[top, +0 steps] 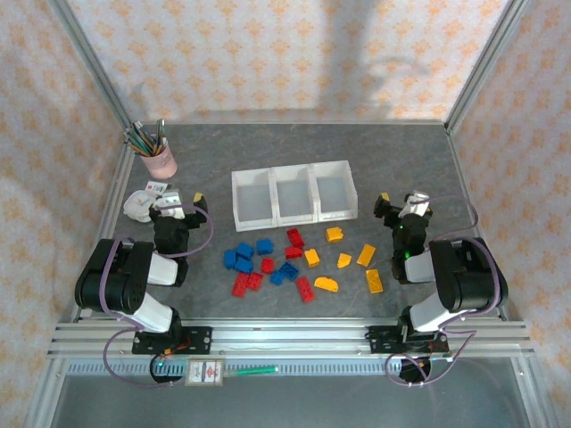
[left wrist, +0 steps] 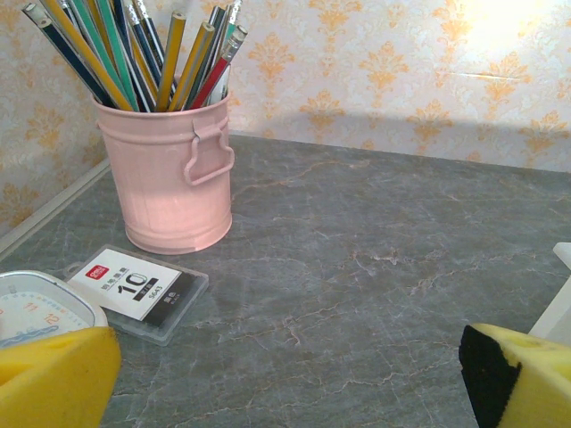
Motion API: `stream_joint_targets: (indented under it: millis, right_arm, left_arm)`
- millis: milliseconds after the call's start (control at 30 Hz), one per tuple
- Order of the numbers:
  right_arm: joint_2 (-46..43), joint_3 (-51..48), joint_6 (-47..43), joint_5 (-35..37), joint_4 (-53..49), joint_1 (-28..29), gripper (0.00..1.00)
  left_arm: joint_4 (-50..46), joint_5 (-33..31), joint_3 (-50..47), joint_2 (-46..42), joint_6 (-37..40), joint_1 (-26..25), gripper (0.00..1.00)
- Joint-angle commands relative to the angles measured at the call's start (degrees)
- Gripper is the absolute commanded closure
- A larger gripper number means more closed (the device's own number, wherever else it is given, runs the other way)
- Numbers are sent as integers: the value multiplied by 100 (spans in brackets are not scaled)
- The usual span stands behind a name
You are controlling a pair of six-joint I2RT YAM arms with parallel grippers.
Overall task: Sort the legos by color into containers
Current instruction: Pick up the lego from the center of the table.
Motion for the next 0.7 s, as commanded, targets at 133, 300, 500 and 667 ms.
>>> stream_joint_targets:
  millis: [133, 300, 500, 667]
  right_arm:
    - [-42, 80, -86, -9, 168, -41, 0]
    - [-51, 77, -90, -13, 175, -41, 0]
    - [-358, 91, -119, -107, -99, -41, 0]
    - [-1187, 111, 189, 279, -924, -40, 0]
  left_arm:
    - [213, 44, 75, -5, 18, 47, 1]
    - [229, 41, 67, -8, 18, 47, 1]
    - [218, -19, -180, -539, -27, 52, 1]
    - [-846, 48, -59, -1378, -165, 48, 1]
